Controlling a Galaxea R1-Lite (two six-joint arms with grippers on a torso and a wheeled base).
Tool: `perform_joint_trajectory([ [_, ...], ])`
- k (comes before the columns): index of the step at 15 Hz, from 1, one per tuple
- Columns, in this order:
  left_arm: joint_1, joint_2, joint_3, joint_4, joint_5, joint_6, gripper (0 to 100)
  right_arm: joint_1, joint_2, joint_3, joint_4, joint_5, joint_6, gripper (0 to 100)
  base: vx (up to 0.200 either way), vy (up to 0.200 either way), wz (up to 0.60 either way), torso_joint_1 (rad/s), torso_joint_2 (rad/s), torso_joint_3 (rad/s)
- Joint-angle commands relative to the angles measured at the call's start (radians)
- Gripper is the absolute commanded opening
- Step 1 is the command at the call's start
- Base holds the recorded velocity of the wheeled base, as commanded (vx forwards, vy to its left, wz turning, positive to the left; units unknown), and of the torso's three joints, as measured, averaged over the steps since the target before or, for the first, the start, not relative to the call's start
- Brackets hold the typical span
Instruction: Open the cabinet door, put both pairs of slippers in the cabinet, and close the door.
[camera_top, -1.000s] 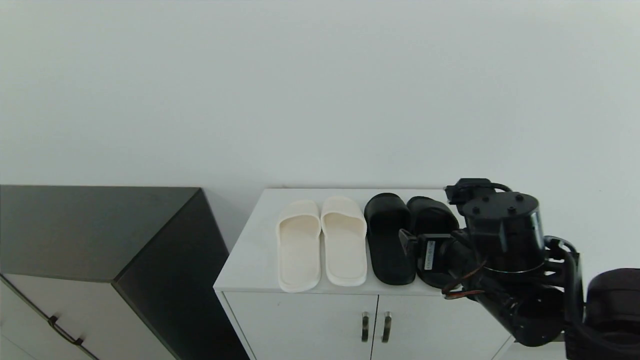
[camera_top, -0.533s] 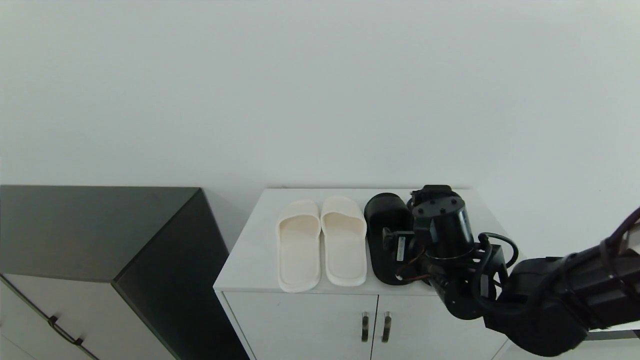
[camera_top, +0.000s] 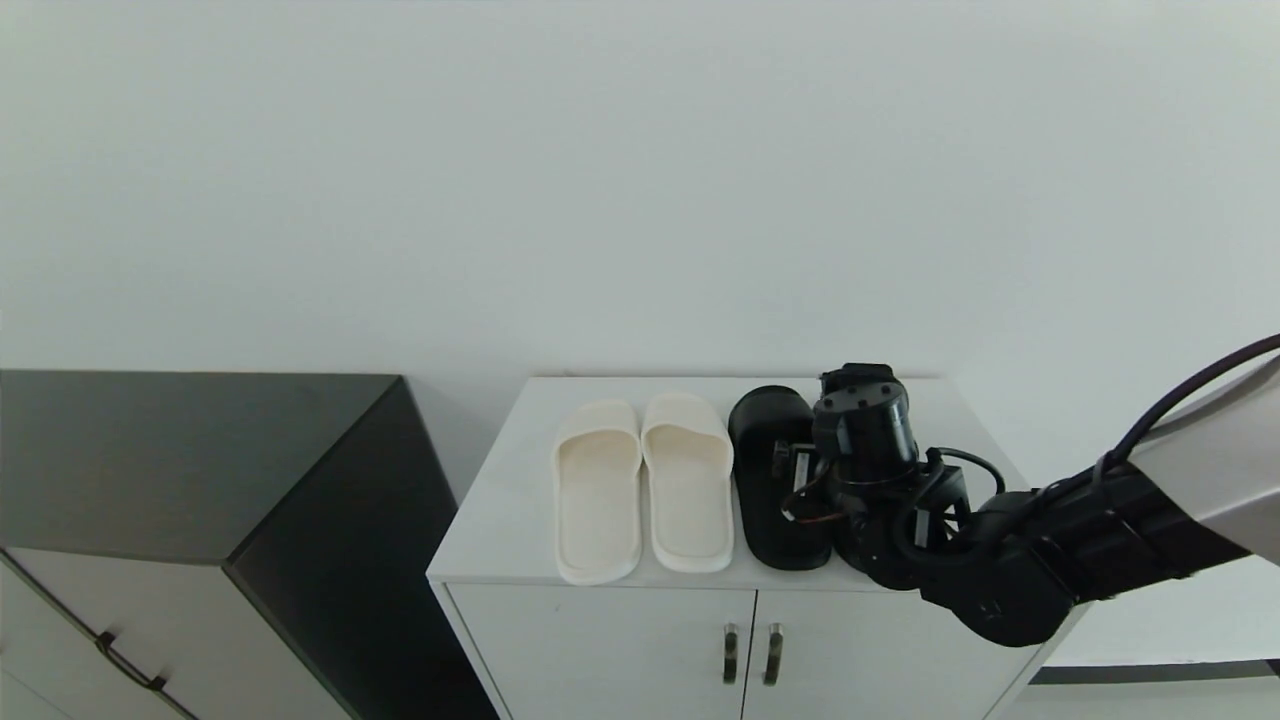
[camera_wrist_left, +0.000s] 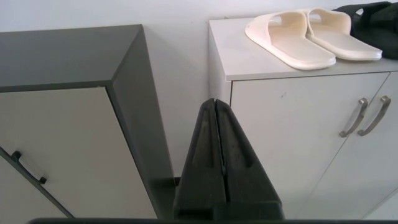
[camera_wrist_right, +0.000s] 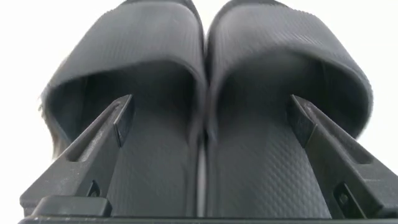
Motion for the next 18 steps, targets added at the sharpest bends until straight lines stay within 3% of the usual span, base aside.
perform_joint_trajectory([
  [1,0.0,0.0,0.0,0.0,0.0,-0.001,0,-0.013,0.04,-0.021,-0.033,0.004,-0.027,100,0.0,0.0,0.0,0.0,0.0,0.0],
  [4,0.0,0.0,0.0,0.0,0.0,-0.006,0,-0.032,0.097,-0.021,-0.178,0.009,-0.12,100,0.0,0.0,0.0,0.0,0.0,0.0],
  [11,0.0,0.0,0.0,0.0,0.0,-0.013,0,-0.061,0.126,-0.067,-0.192,0.01,-0.134,100,0.0,0.0,0.0,0.0,0.0,0.0],
  [12,0.0,0.0,0.0,0.0,0.002,-0.013,0,-0.061,0.128,-0.071,-0.192,0.012,-0.136,0,0.0,0.0,0.0,0.0,0.0,0.0],
  [18,0.0,0.0,0.0,0.0,0.002,-0.018,0,-0.065,0.123,-0.068,-0.192,0.015,-0.136,0,0.0,0.0,0.0,0.0,0.0,0.0],
])
